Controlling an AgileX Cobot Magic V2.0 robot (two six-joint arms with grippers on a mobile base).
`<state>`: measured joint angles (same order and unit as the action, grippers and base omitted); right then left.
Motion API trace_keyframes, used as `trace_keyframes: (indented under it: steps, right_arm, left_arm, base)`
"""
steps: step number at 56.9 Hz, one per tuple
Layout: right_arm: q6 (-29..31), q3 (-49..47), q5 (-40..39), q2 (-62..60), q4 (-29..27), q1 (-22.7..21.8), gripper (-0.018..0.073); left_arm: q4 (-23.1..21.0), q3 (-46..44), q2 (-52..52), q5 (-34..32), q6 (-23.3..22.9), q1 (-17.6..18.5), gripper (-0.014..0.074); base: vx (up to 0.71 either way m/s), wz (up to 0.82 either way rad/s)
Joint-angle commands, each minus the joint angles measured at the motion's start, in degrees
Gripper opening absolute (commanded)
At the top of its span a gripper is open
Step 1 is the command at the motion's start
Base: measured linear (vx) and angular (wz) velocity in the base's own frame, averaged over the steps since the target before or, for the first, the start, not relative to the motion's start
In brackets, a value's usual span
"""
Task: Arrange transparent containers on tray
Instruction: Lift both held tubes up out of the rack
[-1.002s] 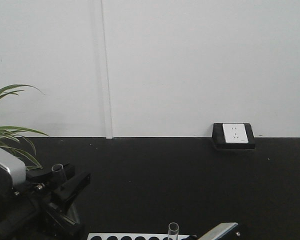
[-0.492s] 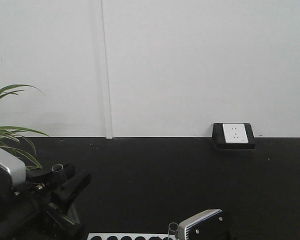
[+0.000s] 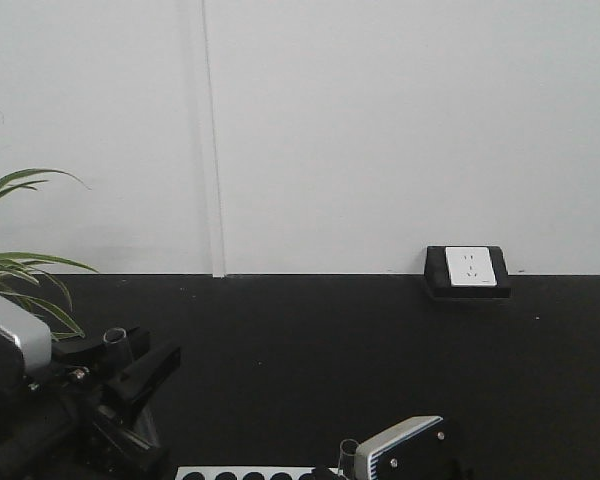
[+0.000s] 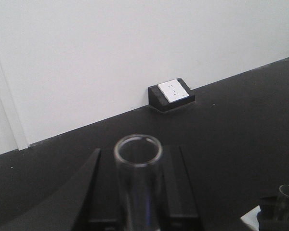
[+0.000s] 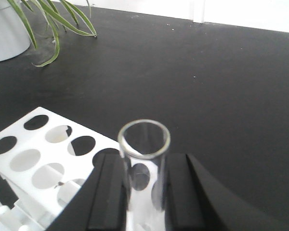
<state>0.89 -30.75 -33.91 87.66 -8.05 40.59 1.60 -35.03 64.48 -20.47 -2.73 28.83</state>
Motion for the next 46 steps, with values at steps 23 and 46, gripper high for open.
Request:
trace_keyframes:
  steps: [23,46]
  right_arm:
    - [8.33,-22.81,18.16,-11.46,0.69,-0.01,0.019]
    - [11.33,-23.89,27.61,-22.01,-1.19,-1.71,0.0194]
  left_arm:
    - [-0.61,-1.93,-1.44,-4.78,-0.18,0.35,0.0103]
    - [-0.74,-1.93,-7.8,-2.52,-0.23,-2.3,0.0103]
  base:
    - [0.0,0.0]
    - [0.0,0.0]
